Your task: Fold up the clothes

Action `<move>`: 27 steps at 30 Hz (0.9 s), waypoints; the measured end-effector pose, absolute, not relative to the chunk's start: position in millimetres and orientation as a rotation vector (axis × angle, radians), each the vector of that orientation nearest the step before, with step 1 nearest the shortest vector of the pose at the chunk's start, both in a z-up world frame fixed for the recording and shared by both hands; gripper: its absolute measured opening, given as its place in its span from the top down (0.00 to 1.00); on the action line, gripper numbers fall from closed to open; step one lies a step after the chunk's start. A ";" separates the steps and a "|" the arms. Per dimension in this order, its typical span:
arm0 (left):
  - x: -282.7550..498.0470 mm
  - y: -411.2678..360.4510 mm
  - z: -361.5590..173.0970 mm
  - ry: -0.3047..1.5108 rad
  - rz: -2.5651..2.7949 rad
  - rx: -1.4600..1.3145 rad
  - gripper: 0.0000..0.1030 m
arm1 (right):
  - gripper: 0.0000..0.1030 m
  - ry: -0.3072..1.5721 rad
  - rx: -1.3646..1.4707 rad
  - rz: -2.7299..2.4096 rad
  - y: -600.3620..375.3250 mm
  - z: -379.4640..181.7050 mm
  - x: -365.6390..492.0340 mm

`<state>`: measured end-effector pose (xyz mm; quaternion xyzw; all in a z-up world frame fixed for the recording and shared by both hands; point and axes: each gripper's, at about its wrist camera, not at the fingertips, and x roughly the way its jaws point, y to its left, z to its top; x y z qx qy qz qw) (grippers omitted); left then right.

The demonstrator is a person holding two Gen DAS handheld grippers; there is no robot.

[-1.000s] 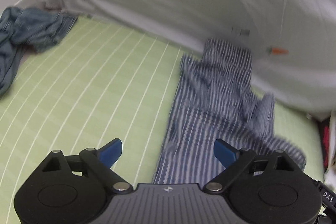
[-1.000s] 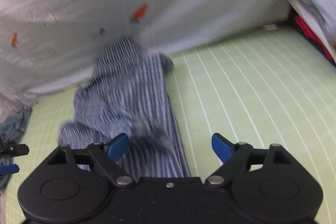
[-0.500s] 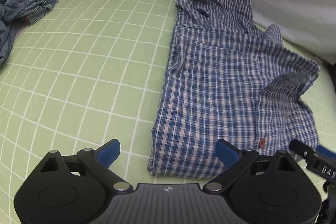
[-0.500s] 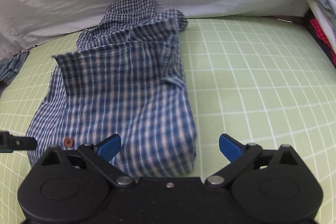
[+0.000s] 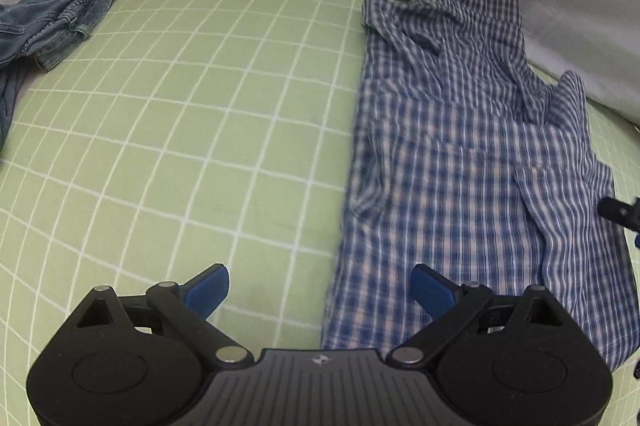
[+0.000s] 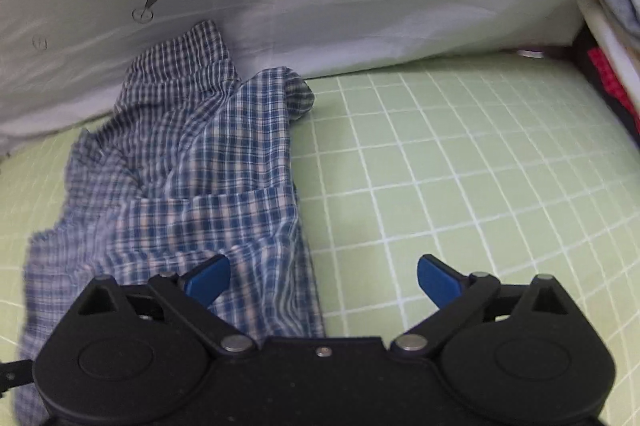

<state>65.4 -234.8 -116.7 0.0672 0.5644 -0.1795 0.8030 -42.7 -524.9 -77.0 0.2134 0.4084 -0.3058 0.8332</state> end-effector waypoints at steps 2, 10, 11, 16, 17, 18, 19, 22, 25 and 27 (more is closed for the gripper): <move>62.3 -229.7 -115.2 1.216 -0.387 0.133 0.06 | 0.02 0.909 0.486 -0.618 -516.9 -75.5 -51.7; 33.9 -198.6 -121.4 1.314 -0.384 0.037 0.06 | 0.02 0.965 0.646 -0.563 -477.4 -87.9 -100.2; 30.8 -196.0 -123.4 1.329 -0.395 0.011 0.06 | 0.02 0.969 0.671 -0.558 -474.8 -91.8 -103.0; 22.8 -198.0 -134.1 1.388 -0.441 -0.107 0.17 | 0.04 0.968 0.774 -0.551 -471.3 -103.4 -107.4; 21.8 -199.1 -135.5 1.393 -0.448 -0.127 0.21 | 0.05 0.963 0.791 -0.550 -472.1 -104.2 -109.2; 20.7 -200.1 -136.8 1.398 -0.455 -0.148 0.25 | 0.06 0.958 0.808 -0.550 -472.9 -105.0 -111.0; 20.4 -200.4 -136.8 1.397 -0.454 -0.156 0.29 | 0.06 0.954 0.821 -0.549 -473.6 -105.4 -112.3; 22.8 -198.2 -140.1 1.420 -0.436 -0.226 0.49 | 0.16 0.956 0.834 -0.548 -474.3 -103.6 -113.4; 24.1 -197.3 -142.5 1.457 -0.424 -0.282 0.78 | 0.40 0.984 0.860 -0.508 -477.5 -102.1 -113.7; 24.7 -197.0 -143.8 1.482 -0.416 -0.316 0.87 | 0.72 0.974 0.959 -0.463 -484.3 -107.3 -116.6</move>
